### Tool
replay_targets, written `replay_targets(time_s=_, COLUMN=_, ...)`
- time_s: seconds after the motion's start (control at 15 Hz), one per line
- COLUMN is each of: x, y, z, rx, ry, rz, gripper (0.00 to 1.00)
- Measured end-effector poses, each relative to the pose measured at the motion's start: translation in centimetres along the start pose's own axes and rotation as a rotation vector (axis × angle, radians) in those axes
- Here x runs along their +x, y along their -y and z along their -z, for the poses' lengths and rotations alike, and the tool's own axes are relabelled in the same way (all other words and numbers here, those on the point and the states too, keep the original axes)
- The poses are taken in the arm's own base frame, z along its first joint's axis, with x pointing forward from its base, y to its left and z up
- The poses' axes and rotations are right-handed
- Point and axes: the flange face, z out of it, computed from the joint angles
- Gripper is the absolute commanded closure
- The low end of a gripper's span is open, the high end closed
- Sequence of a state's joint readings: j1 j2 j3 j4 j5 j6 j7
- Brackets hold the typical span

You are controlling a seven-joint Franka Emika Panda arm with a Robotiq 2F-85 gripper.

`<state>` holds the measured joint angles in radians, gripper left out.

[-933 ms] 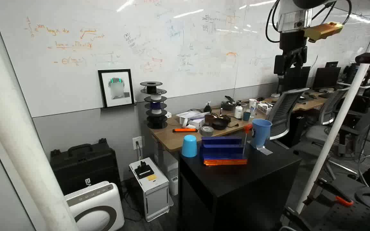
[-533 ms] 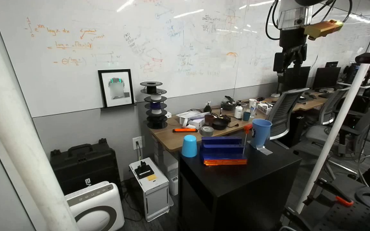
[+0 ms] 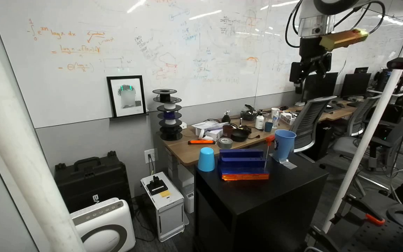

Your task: Put the orange objects inside the blue cup on the right

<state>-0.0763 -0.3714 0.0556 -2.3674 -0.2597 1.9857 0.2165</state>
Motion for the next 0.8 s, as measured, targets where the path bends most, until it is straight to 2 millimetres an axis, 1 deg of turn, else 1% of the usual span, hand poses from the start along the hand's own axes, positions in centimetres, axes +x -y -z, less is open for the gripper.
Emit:
replay_targets(time_s=0.2, x=1.8, y=3.3, z=-2.5, rx=0.014, ry=-0.034, rz=-0.128, gripper=0.00)
replay_targets(time_s=0.47, x=3.7, y=8.2, z=-7.2, rx=0.039, ry=-0.039, rz=-0.267, gripper=0.00)
replay_targets(time_s=0.6, x=4.3, y=9.7, z=-9.4, rx=0.037, ry=-0.038, rz=-0.325, gripper=0.00)
replay_targets(time_s=0.8, x=4.9, y=11.1, z=-12.1, rx=0.021, ry=-0.034, rz=-0.398, gripper=0.00)
